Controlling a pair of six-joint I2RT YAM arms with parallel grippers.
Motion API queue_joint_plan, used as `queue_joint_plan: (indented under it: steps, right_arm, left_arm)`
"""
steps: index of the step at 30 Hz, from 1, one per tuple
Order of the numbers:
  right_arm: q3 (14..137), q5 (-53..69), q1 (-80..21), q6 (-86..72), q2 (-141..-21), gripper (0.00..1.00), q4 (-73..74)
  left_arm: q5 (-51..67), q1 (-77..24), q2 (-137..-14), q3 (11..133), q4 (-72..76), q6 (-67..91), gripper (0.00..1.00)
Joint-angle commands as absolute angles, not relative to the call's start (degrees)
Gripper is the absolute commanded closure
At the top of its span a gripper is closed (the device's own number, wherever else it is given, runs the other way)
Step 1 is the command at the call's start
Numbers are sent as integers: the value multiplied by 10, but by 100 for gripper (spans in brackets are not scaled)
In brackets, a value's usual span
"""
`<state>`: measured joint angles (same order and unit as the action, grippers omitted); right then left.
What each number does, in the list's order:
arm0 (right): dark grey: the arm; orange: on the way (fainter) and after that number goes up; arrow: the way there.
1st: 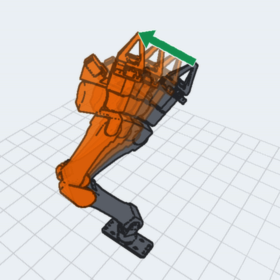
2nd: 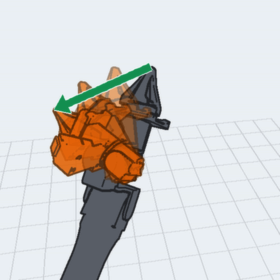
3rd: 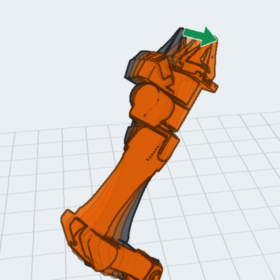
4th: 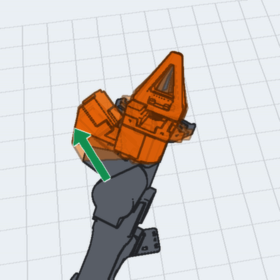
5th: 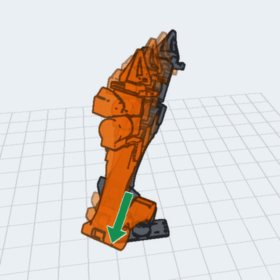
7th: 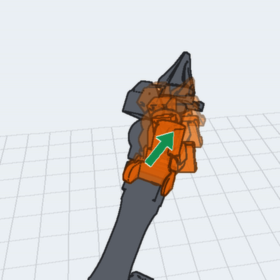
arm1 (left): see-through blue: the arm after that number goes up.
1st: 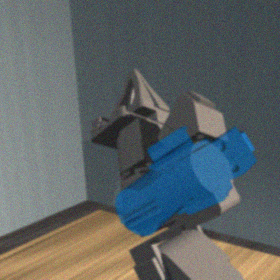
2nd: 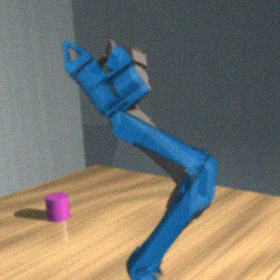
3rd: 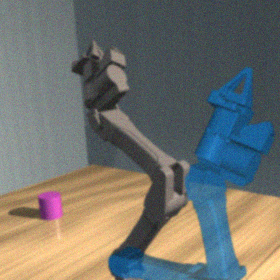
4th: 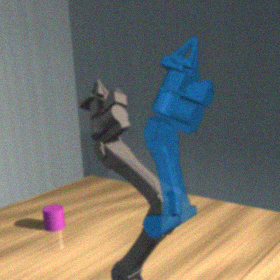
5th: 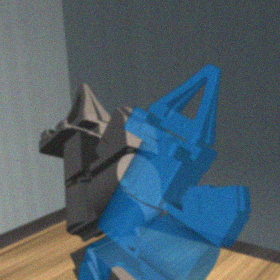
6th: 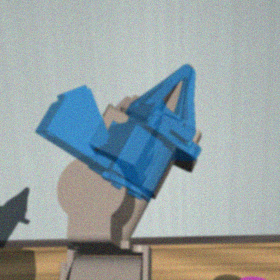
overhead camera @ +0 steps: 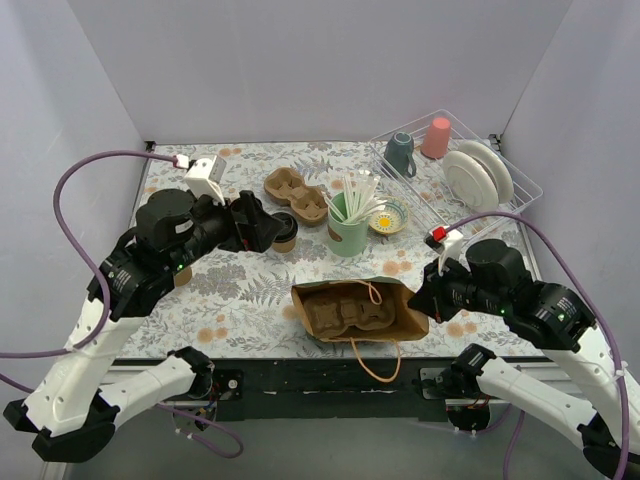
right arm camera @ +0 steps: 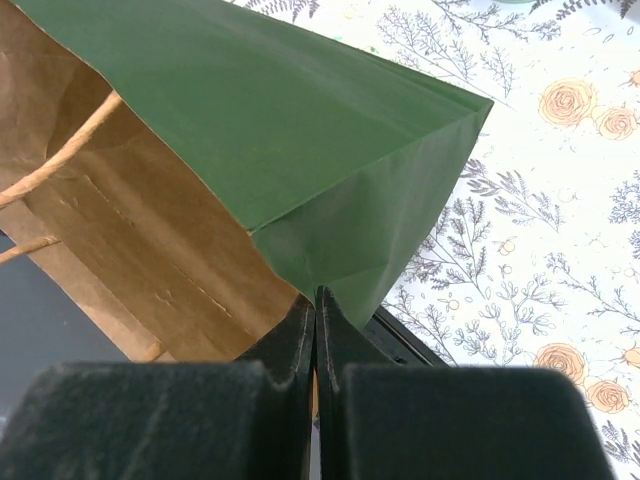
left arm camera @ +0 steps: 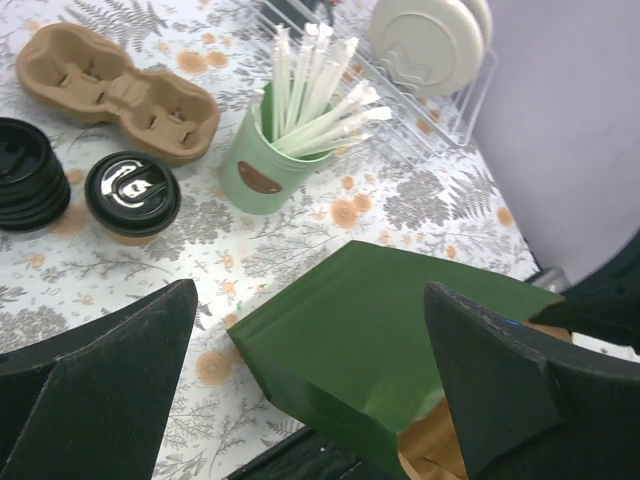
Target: Pack the takeout coffee
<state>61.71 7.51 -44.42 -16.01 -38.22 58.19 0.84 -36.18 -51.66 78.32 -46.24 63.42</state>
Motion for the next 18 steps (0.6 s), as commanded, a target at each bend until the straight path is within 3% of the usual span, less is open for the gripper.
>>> queue_joint_plan:
  steps: [1,13,18]
  right_arm:
    - [604,79,-446,-152,-373,99,574]
    - [605,79,-446,-149,-350,99,577]
    - [615,74,-446,-166,-365,84,567]
  left_arm:
    - [-53,-361,-530,775,-477,631,3]
    - [-75,-361,-519,733,-462,634,4]
    - [-74,-361,-523,732,-459,630,4]
